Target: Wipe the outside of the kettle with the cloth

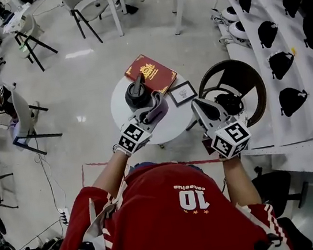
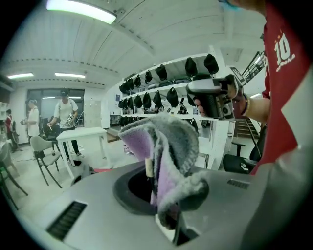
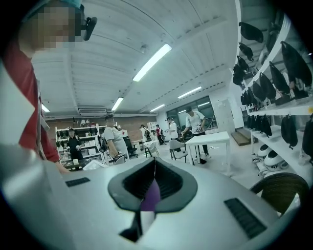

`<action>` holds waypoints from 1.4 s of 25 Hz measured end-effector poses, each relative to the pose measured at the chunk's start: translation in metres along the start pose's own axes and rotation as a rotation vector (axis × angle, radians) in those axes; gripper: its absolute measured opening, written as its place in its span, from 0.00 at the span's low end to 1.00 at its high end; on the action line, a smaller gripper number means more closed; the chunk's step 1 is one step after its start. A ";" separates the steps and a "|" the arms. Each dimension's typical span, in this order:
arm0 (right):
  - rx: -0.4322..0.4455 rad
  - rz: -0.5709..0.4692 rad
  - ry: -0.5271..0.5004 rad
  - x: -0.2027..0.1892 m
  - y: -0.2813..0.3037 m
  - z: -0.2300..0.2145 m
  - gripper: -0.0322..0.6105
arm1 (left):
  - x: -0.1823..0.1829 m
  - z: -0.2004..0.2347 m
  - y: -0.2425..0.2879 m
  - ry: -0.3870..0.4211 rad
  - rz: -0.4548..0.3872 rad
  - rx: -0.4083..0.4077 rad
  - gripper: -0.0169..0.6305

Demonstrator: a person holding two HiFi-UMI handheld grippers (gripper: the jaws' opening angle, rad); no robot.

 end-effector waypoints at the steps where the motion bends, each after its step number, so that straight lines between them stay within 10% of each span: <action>1: 0.002 -0.003 -0.005 0.002 0.005 0.007 0.08 | 0.008 0.001 -0.011 0.009 -0.007 0.000 0.09; 19: -0.080 -0.046 -0.056 0.022 0.038 0.091 0.08 | 0.091 0.046 -0.169 0.074 -0.107 0.049 0.09; 35: -0.194 -0.041 -0.138 0.030 0.019 0.097 0.08 | 0.131 0.070 -0.204 0.064 -0.228 0.106 0.09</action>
Point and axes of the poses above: the fingertips, and each gripper's own axes: y forward along the fingers, z to its left, x out of its top, the point moved 2 cm from there along -y, backward along the fingers, and after that the axes turned 8 degrees about -z, right-handed, at the moved point
